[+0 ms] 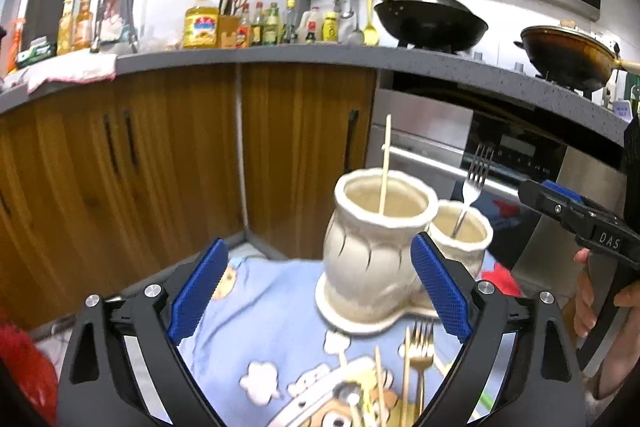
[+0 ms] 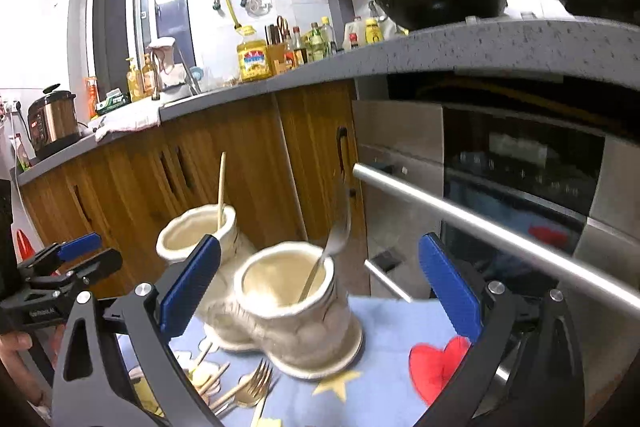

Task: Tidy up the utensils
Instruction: 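Open both tools and move them back down to the utensils, then grasp a silver spoon with the right tool while the left tool grasps a chopstick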

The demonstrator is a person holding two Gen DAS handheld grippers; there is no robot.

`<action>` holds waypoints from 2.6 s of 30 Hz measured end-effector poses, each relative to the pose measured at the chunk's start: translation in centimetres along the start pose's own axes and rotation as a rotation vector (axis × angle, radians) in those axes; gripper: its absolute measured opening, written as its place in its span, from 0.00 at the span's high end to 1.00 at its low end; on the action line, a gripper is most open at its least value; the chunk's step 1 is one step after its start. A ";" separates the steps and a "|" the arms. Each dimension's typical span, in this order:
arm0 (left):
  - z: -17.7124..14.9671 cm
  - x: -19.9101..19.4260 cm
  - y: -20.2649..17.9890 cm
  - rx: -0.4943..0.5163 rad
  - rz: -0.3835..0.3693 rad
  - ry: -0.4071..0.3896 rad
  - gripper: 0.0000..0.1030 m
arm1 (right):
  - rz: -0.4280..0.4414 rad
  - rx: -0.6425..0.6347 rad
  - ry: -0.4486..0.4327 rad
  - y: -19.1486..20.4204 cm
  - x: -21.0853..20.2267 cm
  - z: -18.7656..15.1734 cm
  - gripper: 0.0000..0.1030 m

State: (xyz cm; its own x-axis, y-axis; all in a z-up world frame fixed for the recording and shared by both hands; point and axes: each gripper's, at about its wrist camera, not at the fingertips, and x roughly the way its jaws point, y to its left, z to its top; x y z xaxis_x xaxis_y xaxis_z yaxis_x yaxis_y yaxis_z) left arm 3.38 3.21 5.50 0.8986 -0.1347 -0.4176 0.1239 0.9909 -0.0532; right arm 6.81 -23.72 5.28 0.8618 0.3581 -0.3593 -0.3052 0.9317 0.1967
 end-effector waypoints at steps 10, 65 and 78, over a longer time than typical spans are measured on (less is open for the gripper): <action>-4.0 -0.9 1.1 -0.017 0.038 0.113 0.09 | -0.043 -0.036 0.093 0.6 -0.5 -5.2 0.05; -8.7 0.2 3.5 -0.040 0.026 0.272 0.09 | 0.268 -0.205 0.468 11.7 3.7 -10.9 0.94; -8.9 -0.3 5.1 -0.095 0.020 0.276 0.09 | 0.226 -0.294 0.536 14.7 7.3 -12.3 0.85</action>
State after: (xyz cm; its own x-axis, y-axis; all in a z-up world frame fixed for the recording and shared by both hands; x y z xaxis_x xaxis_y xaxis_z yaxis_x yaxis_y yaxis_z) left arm 0.03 8.35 -2.77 0.7501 -0.1220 -0.6500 0.0556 0.9910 -0.1218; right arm 3.65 -6.64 -5.72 0.4652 0.4567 -0.7583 -0.6187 0.7804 0.0904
